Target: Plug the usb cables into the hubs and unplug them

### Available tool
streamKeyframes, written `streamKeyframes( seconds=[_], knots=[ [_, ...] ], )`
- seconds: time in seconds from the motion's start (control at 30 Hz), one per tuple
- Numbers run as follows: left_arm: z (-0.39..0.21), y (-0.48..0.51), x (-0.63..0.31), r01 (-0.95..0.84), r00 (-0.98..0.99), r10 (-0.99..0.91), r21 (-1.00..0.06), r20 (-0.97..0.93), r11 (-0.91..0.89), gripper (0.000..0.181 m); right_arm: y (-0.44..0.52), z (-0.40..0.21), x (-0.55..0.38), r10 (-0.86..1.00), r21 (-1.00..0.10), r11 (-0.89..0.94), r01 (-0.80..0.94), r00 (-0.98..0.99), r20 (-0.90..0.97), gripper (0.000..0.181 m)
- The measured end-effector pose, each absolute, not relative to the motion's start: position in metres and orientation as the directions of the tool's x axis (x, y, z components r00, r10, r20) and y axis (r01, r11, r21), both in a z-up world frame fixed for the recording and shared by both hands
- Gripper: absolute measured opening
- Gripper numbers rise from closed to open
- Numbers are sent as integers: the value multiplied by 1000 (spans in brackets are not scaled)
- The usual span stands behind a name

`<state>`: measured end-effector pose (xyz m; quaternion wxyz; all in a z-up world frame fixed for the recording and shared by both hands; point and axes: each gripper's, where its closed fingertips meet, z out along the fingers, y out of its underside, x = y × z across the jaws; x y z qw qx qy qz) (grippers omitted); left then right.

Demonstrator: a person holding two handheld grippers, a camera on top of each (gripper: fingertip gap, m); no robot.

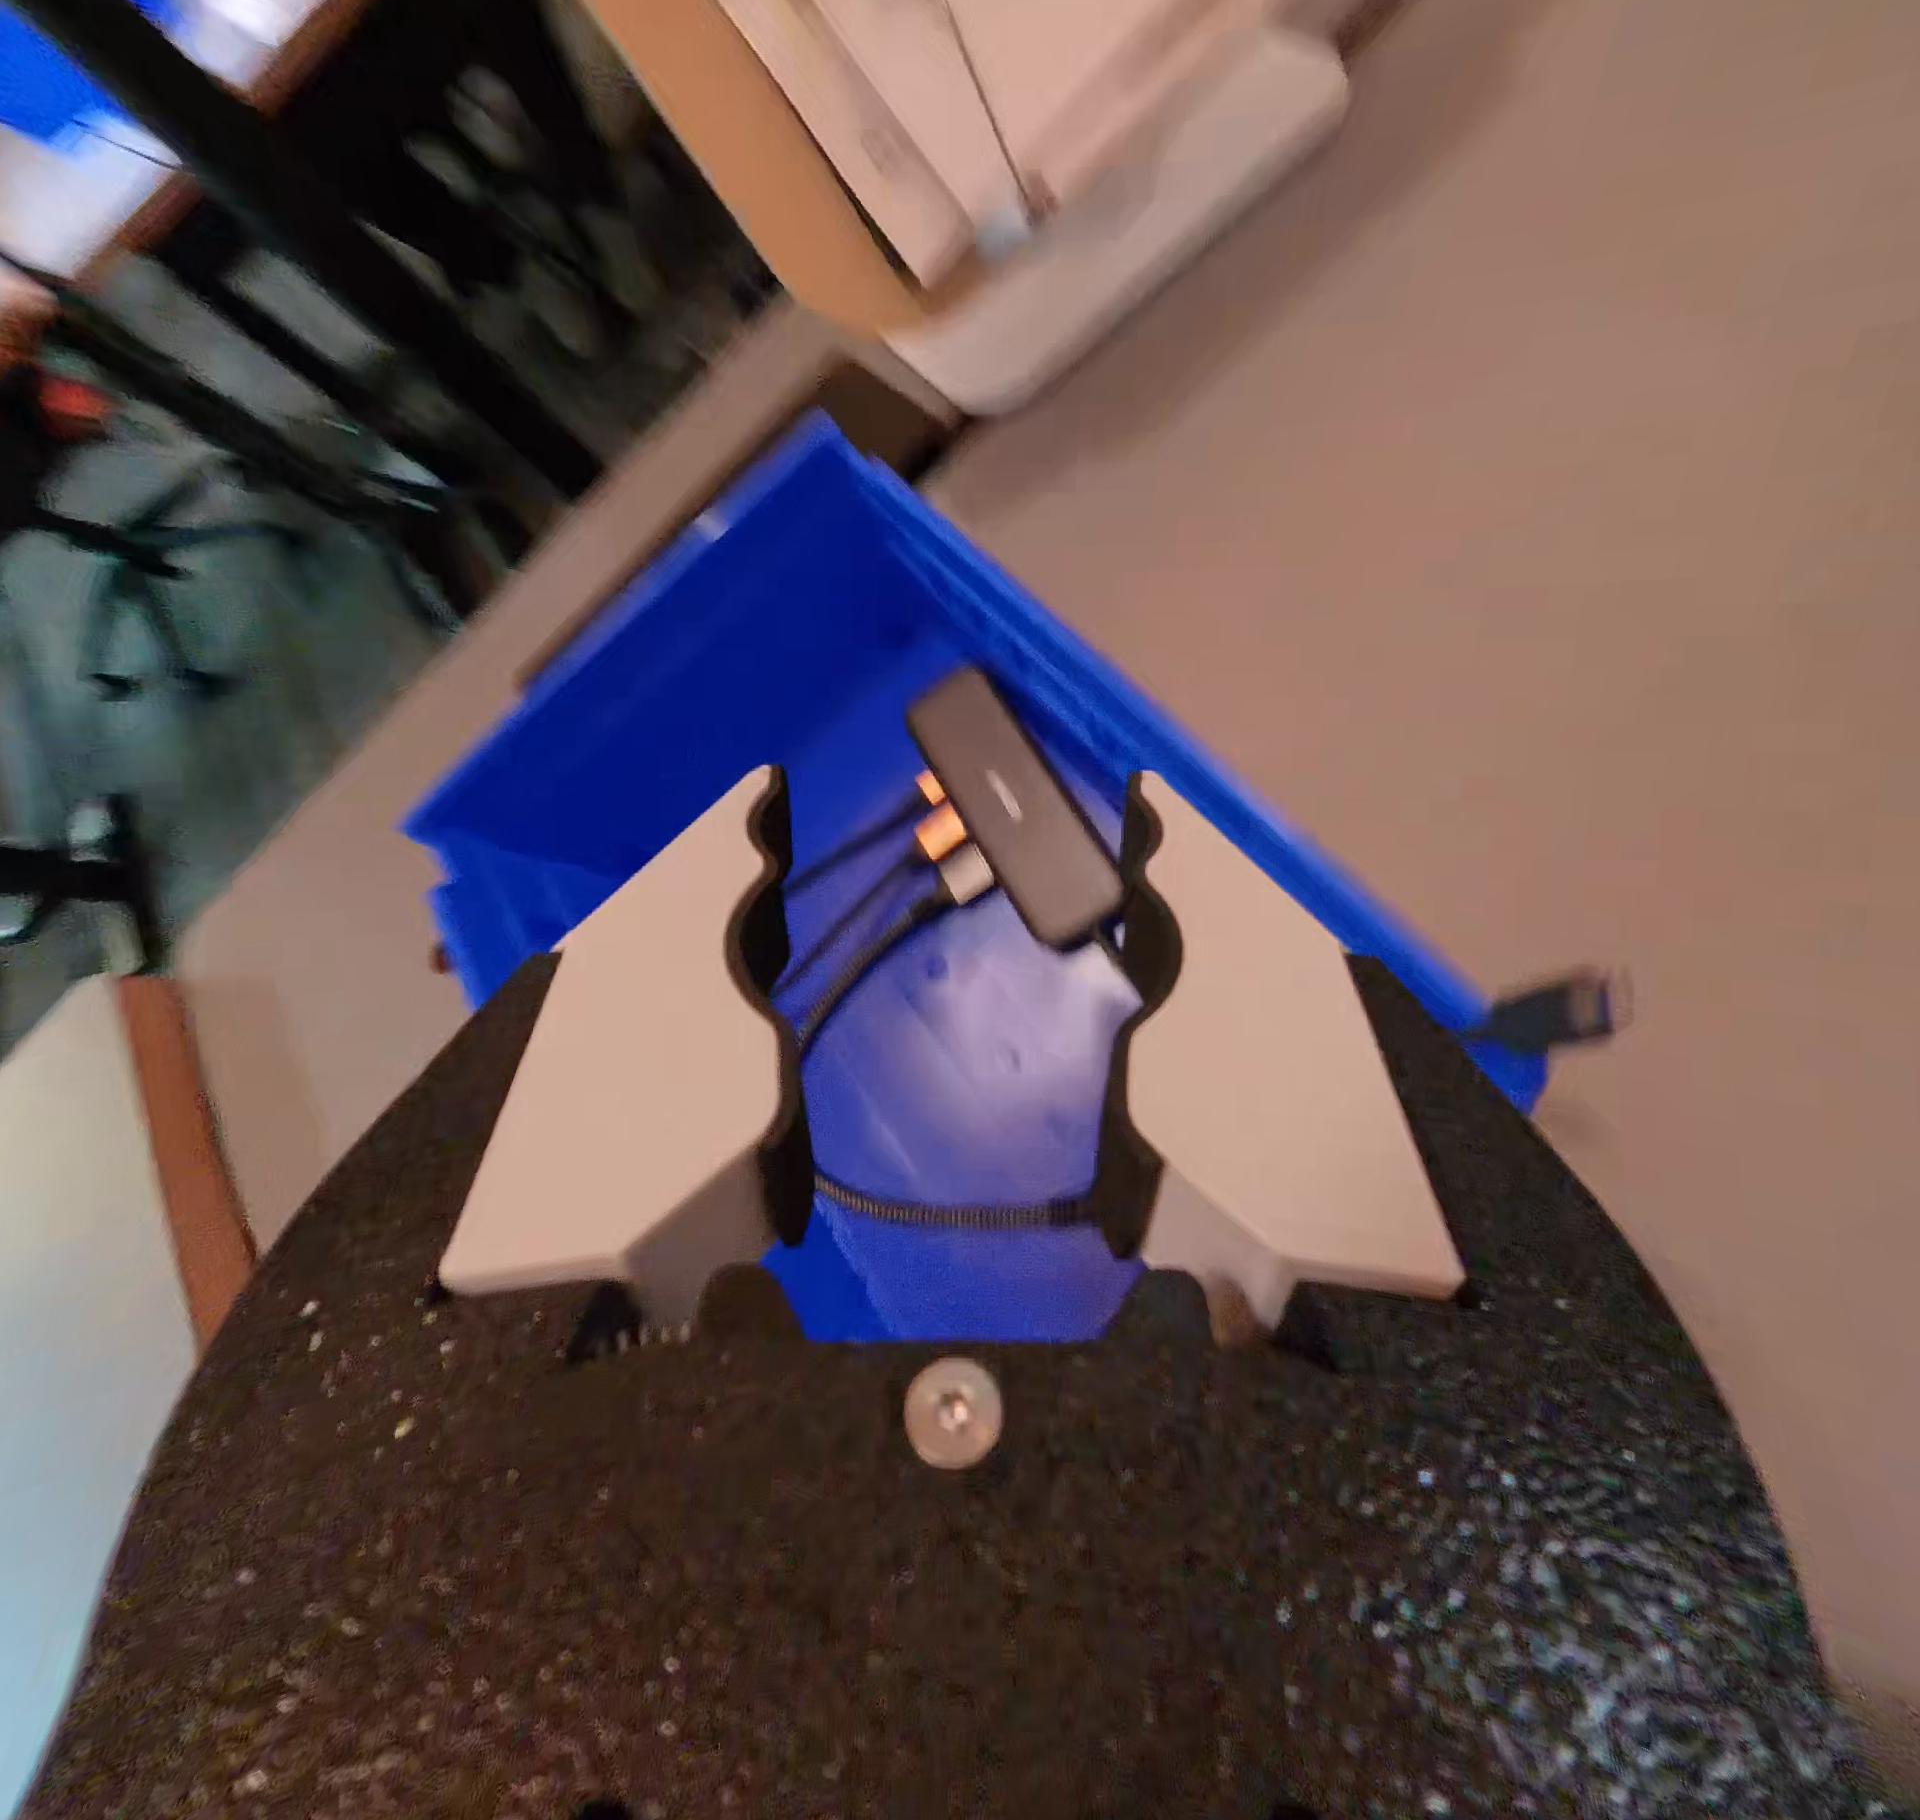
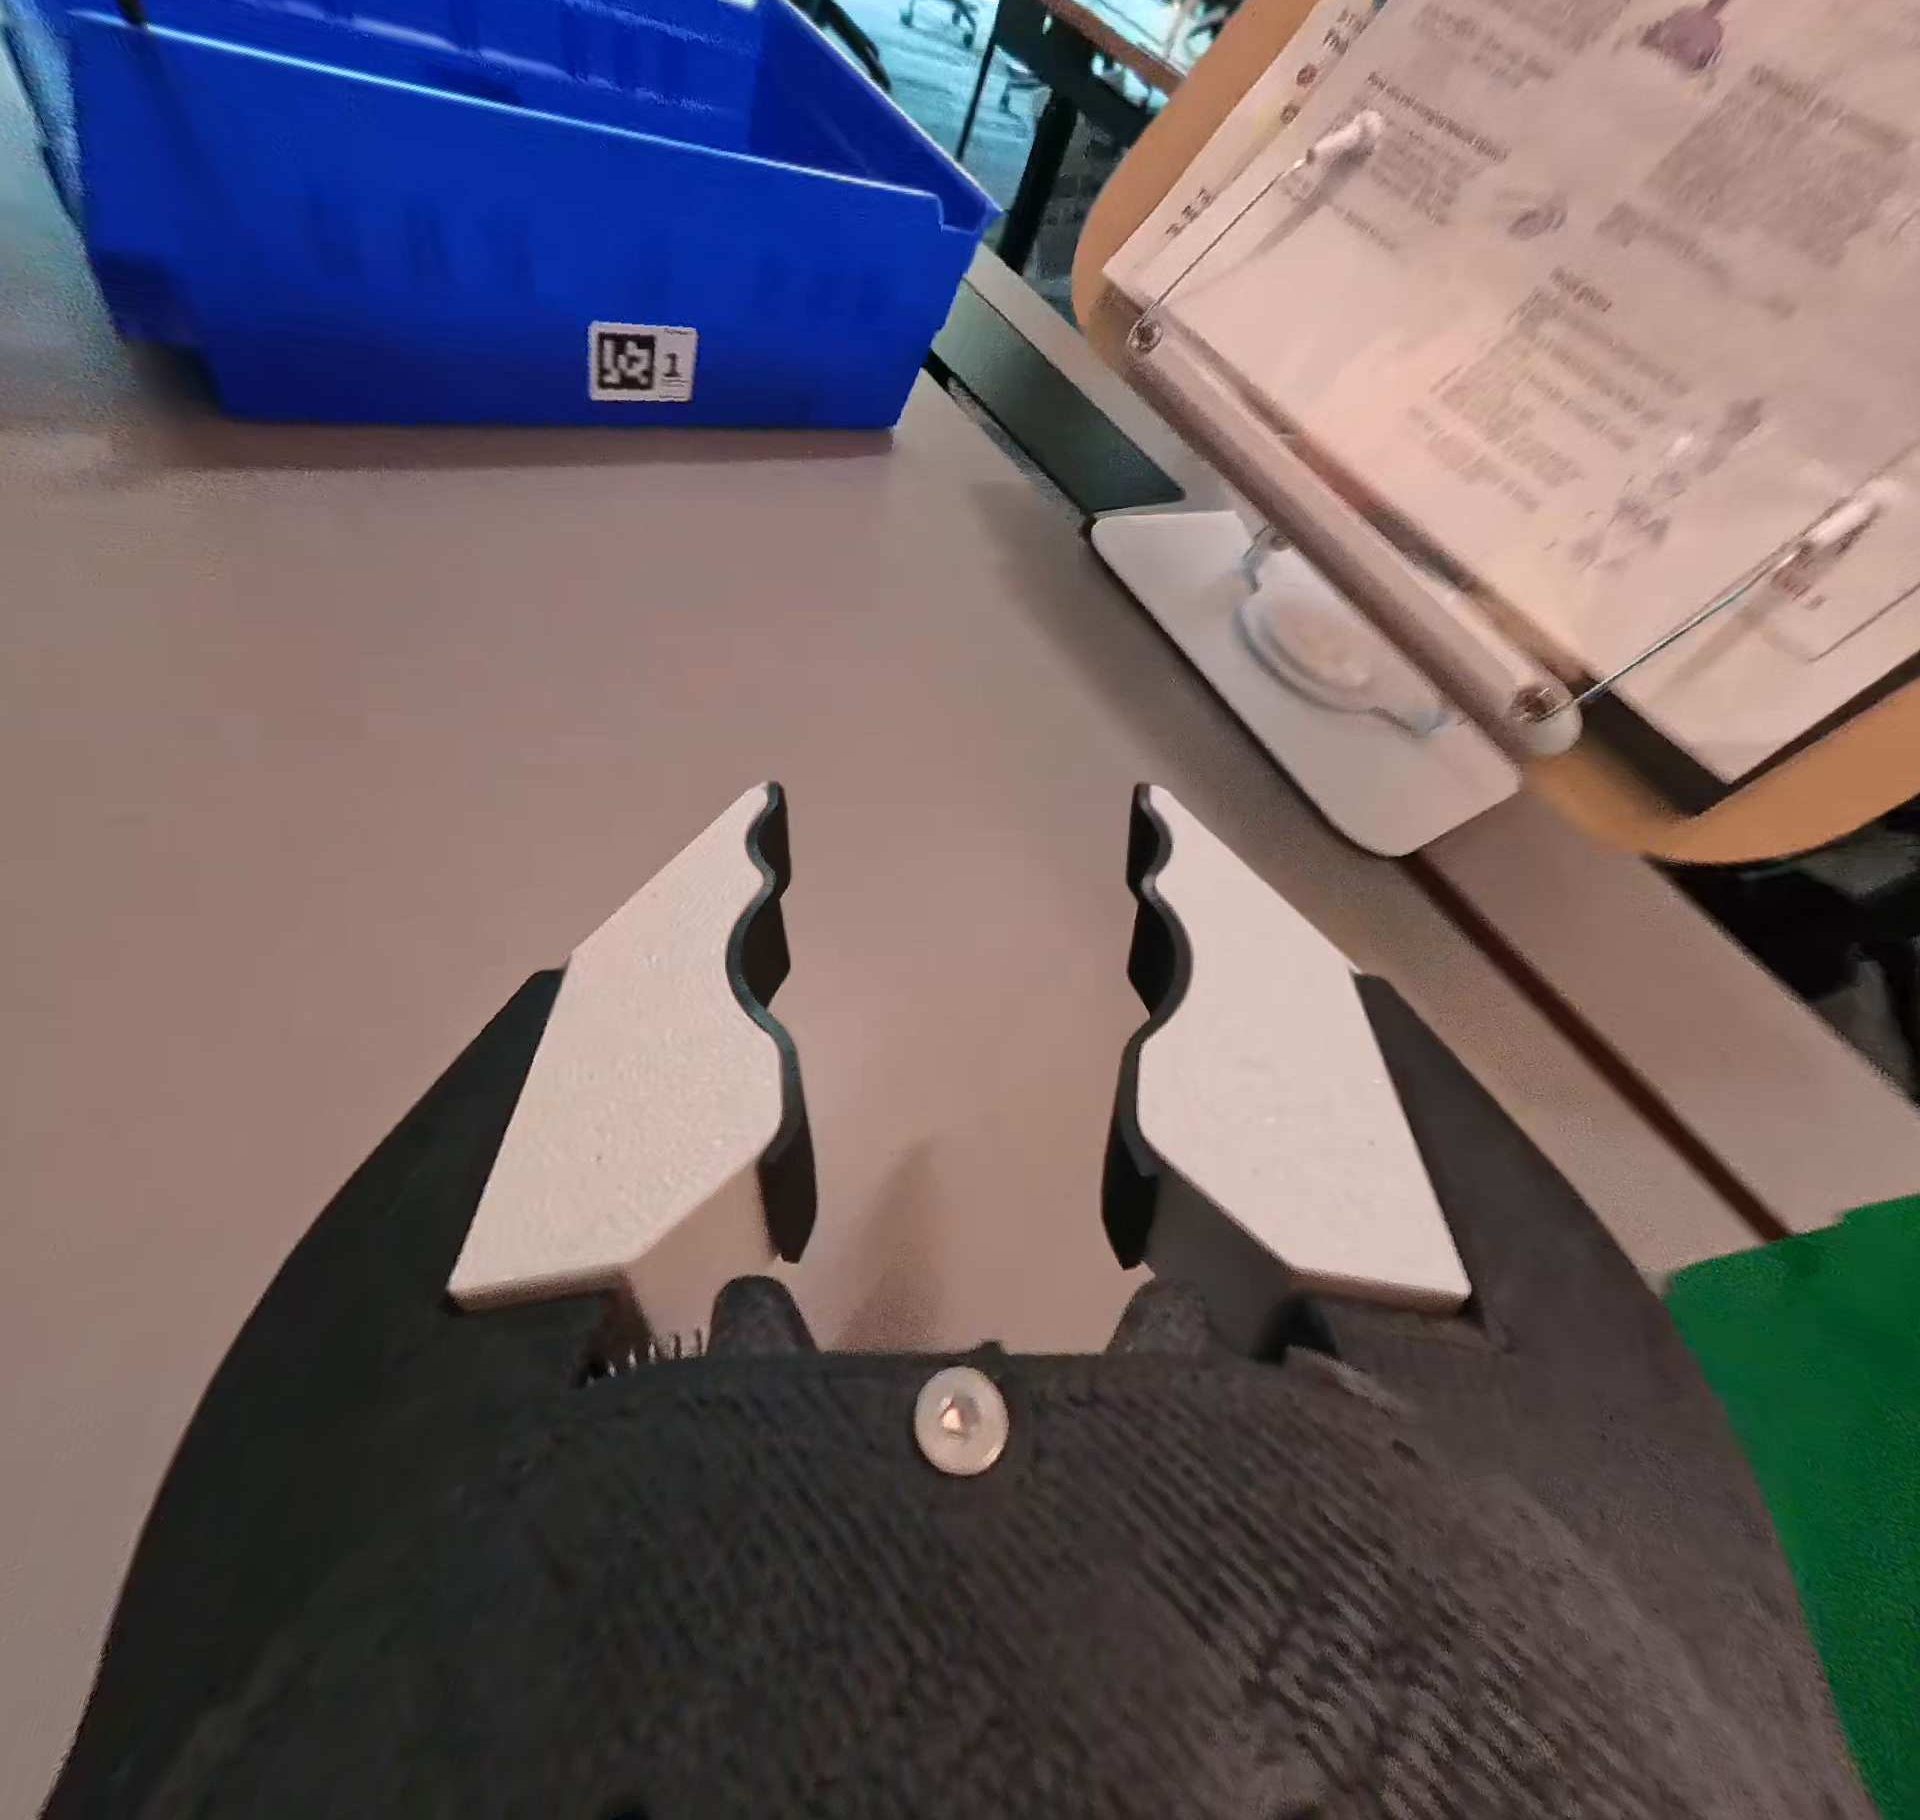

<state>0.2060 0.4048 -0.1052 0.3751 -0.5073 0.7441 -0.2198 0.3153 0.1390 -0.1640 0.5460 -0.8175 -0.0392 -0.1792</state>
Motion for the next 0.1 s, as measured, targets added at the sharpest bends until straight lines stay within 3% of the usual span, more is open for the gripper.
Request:
streamKeyframes(
  seconds=[0.03, 0.1],
  knots=[
    [-123, 408, 202, -637, -280, -913, -655, -296, 407, 63, 136, -167, 311, -122, -898, -374, 231, 948, 295, 64],
    [-153, 421, 200, -752, -271, -948, -579, -165, 315, 64, 133, -166, 307, -109, -930, -313, 193, 965, 237, 61]
  ],
)
